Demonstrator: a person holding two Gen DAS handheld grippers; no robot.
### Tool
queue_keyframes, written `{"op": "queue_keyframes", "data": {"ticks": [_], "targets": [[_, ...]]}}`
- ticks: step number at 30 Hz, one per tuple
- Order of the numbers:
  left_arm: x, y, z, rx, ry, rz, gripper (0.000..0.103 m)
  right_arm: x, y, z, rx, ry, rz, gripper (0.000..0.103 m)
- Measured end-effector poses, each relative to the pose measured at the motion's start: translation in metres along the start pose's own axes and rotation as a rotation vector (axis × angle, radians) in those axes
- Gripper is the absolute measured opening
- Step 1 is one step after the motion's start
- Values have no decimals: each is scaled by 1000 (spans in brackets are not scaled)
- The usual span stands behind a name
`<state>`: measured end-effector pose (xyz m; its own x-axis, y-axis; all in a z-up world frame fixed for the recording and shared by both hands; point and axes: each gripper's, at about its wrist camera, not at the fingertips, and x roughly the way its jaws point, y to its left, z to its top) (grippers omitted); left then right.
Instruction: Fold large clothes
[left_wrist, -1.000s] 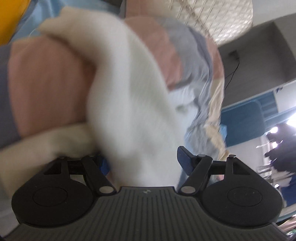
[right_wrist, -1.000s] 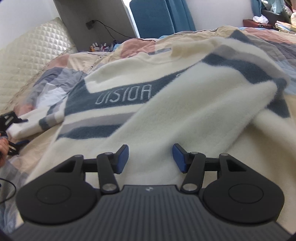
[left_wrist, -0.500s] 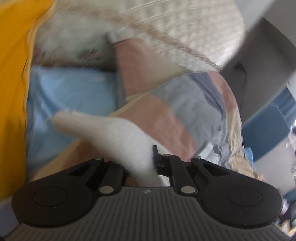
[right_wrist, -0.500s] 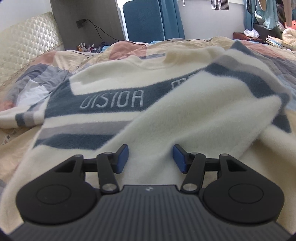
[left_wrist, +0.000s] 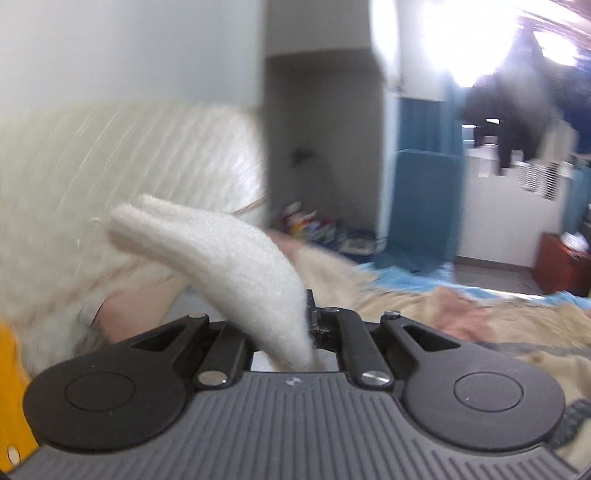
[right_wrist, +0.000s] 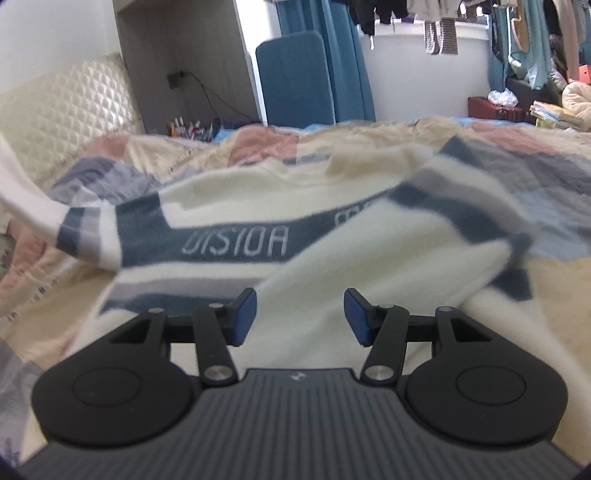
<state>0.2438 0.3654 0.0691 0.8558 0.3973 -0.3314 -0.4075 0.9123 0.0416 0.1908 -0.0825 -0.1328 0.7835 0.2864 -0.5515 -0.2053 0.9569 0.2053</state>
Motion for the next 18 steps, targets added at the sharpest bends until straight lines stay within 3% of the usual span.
{"op": "queue_keyframes", "data": {"ticks": [4,9,13,18], "targets": [[-45,-80,12,135,-59,-115,8,-31,-18,11,54,-73,3,55],[-86,-182,-5,259,-89,-224,8,-59,-53,17,176,-118,29,57],[-105,-258,-42,316,-77,-321,8,-74,-81,20,283,-124,68,57],[-104,-327,-113,309,-2,-414,8,-94,-118,20,397,-164,95,57]]}}
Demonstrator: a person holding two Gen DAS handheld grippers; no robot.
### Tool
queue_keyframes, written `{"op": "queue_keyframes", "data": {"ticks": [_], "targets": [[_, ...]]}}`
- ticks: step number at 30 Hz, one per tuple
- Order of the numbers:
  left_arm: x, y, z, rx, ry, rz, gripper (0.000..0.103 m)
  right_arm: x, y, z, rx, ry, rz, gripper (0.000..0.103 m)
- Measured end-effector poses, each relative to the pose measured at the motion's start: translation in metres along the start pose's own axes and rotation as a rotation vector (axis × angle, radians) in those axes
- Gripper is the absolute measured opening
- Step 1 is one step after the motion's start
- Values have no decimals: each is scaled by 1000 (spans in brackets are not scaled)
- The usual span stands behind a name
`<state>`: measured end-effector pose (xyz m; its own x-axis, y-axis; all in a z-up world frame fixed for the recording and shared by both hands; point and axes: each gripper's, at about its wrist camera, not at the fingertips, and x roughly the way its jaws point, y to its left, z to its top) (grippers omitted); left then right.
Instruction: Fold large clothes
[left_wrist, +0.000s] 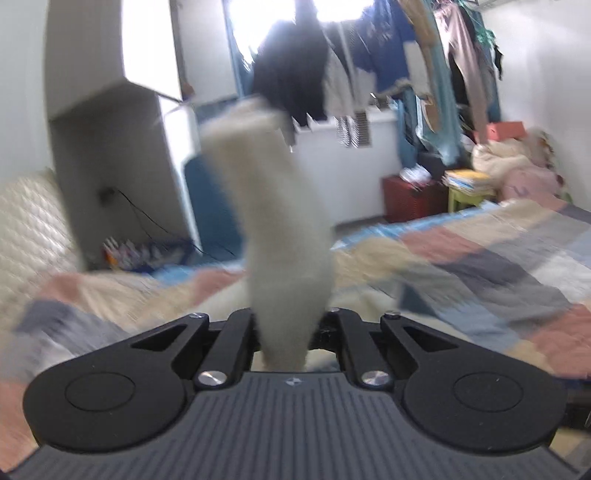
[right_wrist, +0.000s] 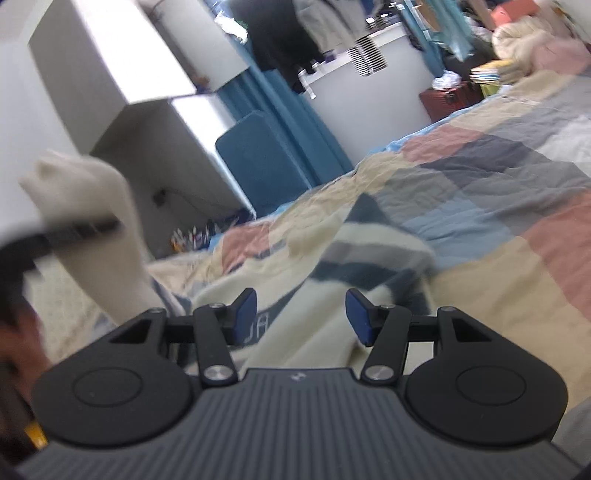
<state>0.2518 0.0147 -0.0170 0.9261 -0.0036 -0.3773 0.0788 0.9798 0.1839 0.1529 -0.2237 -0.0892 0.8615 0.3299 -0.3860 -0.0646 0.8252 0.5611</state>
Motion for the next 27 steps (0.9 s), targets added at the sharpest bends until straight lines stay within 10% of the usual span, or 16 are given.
{"op": "queue_keyframes", "data": {"ticks": [8,15,17,19,27], "targets": [[50,-93,-109,-55,235,-79,8,-5,-37,11,97,-37,1,57],[64,-85,-136,-134,336,-127,10,5,-47,9,118,5,2,57],[58,-80,-133,-131,355,-136,24,4,-46,9,110,6,-1,57],[42,-75,-125,-167,372,-178,72,5,-43,8,95,8,-7,57],[-23,-22,-124,-289,310,-271,88,5,-16,-4,30,58,0,57]]}}
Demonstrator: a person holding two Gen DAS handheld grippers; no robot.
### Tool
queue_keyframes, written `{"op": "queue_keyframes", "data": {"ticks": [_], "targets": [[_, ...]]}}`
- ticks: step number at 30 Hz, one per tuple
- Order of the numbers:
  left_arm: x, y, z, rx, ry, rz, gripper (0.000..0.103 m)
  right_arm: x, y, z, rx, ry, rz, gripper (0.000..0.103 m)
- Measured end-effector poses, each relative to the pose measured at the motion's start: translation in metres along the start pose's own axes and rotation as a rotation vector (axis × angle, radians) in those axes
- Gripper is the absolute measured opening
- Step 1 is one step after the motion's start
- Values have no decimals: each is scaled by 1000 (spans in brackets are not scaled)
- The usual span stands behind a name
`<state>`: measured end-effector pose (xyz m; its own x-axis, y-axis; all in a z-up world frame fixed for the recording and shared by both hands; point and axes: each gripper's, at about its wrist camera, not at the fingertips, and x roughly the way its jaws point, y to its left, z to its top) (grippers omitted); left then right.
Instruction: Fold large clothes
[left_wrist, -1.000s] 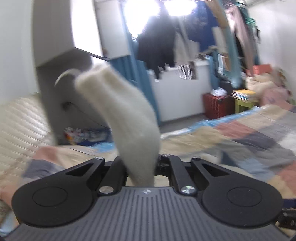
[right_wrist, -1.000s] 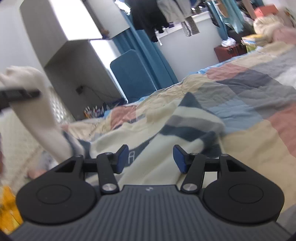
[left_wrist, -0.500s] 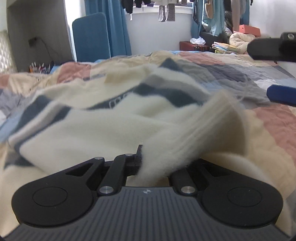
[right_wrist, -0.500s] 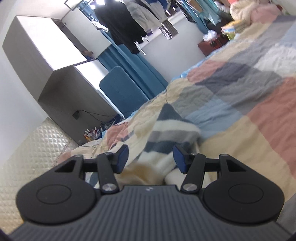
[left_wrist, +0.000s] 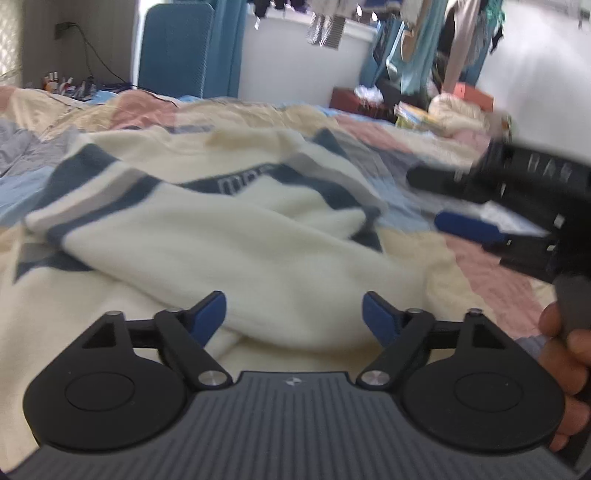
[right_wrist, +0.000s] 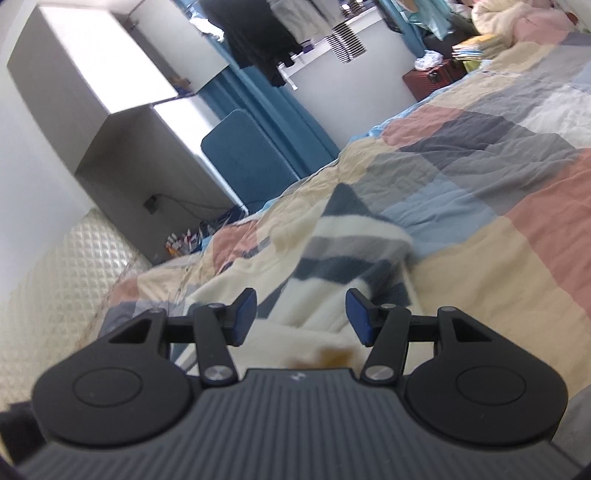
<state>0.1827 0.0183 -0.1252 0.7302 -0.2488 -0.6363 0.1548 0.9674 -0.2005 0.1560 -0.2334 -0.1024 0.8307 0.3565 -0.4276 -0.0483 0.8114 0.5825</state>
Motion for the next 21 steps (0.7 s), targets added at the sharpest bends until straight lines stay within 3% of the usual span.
{"op": "queue_keyframes", "data": {"ticks": [7,11,13,16,21], "targets": [[-11,60,8,-119,-73,53,93,16,34,-25,-146,74,-28,57],[-3,92,17,-127,-115,175,93,28,52,-35,-221,100,-22,56],[0,112,17,-157,-128,193,93,35,62,-40,-269,104,-14,55],[14,136,14,-203,-93,192,93,51,72,-47,-329,124,-21,48],[43,157,7,-209,-22,183,93,88,70,-60,-357,202,-70,48]]}}
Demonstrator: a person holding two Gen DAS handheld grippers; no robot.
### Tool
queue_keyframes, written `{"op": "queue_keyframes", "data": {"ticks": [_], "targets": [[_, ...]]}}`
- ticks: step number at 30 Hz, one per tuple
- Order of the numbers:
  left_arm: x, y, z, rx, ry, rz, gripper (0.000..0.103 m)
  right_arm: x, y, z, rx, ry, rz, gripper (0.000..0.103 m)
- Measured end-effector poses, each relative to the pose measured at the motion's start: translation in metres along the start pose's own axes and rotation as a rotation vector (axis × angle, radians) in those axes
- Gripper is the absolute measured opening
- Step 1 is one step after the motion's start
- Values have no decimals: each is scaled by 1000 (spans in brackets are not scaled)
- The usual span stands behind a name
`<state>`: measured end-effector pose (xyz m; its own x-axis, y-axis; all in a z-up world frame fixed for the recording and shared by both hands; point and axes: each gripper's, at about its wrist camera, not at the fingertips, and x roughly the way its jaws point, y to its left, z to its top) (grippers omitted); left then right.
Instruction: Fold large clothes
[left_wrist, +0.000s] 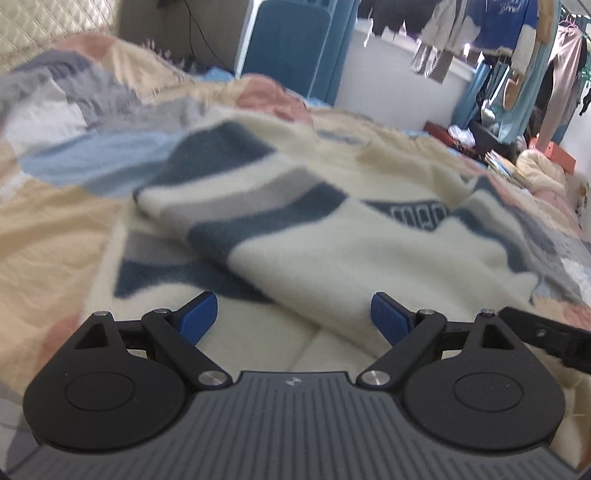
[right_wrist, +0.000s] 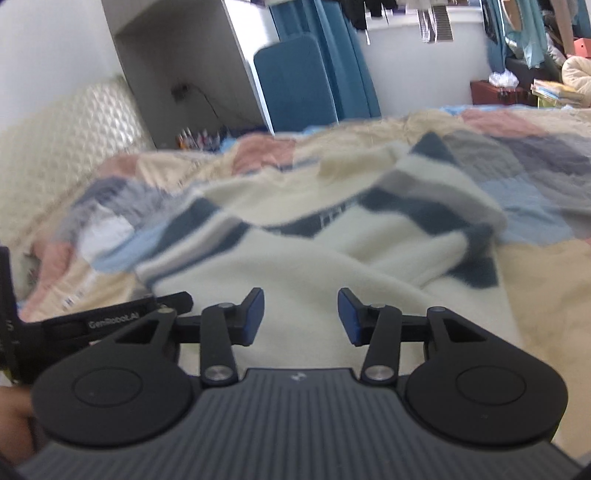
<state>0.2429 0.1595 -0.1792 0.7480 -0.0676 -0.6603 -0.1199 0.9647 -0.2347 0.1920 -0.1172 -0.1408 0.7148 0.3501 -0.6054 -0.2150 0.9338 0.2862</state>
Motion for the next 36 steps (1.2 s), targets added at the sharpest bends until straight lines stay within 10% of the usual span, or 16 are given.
{"op": "queue_keyframes", "data": {"ticks": [15,32,36], "targets": [[22,0,-6,-1,35,1,92,44,-11,-11,71,76,-57,46],[-81,32,-25,-191,77,133,92,-83,-38,4,111,40,-77,48],[-113,44,-26,-219,104,196,93,-99,-57,-2,94,108,-107,84]]}}
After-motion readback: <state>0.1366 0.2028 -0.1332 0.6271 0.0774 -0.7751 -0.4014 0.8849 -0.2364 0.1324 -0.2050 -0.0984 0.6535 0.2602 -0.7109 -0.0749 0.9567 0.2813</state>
